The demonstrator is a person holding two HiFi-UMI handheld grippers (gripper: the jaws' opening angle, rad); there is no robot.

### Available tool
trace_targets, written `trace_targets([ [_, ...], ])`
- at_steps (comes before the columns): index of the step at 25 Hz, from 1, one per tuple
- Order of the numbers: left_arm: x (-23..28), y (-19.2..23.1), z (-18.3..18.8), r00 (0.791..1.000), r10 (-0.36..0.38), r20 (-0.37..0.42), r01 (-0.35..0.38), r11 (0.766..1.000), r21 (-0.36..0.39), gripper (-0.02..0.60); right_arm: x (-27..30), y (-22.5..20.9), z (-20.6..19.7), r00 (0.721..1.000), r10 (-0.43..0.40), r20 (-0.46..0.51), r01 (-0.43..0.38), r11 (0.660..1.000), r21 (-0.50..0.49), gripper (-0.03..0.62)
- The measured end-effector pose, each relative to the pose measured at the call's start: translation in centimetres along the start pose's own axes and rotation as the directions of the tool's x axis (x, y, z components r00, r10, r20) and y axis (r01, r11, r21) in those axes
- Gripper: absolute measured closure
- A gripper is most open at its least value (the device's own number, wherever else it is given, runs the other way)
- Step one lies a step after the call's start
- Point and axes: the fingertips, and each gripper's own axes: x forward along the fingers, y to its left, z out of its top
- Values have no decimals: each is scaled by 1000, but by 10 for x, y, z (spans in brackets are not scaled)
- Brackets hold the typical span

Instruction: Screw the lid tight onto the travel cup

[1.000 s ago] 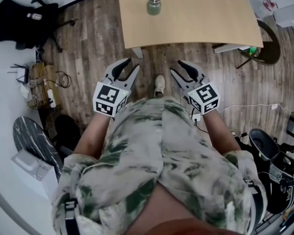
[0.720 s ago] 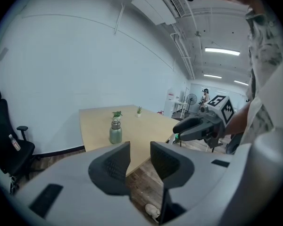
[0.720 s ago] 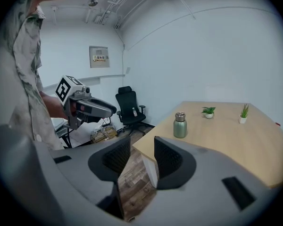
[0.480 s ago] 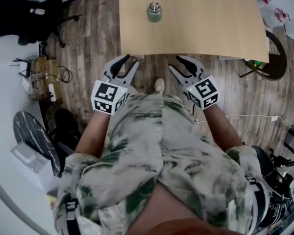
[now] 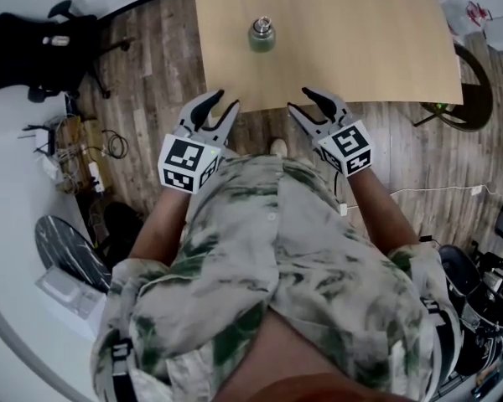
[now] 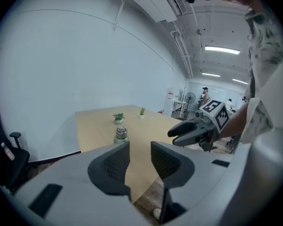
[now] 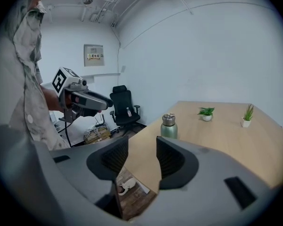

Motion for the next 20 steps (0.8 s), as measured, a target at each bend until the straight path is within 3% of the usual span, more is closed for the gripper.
trace_targets([
  [8, 37, 52, 22, 994, -106, -25, 107, 993, 55, 445, 53, -33, -4, 995, -98, -17, 98, 995, 11, 372],
  [20, 73, 99, 27, 984, -165, -65, 169, 983, 76, 442, 126, -84, -20, 986, -157, -49, 160, 985, 67, 311],
])
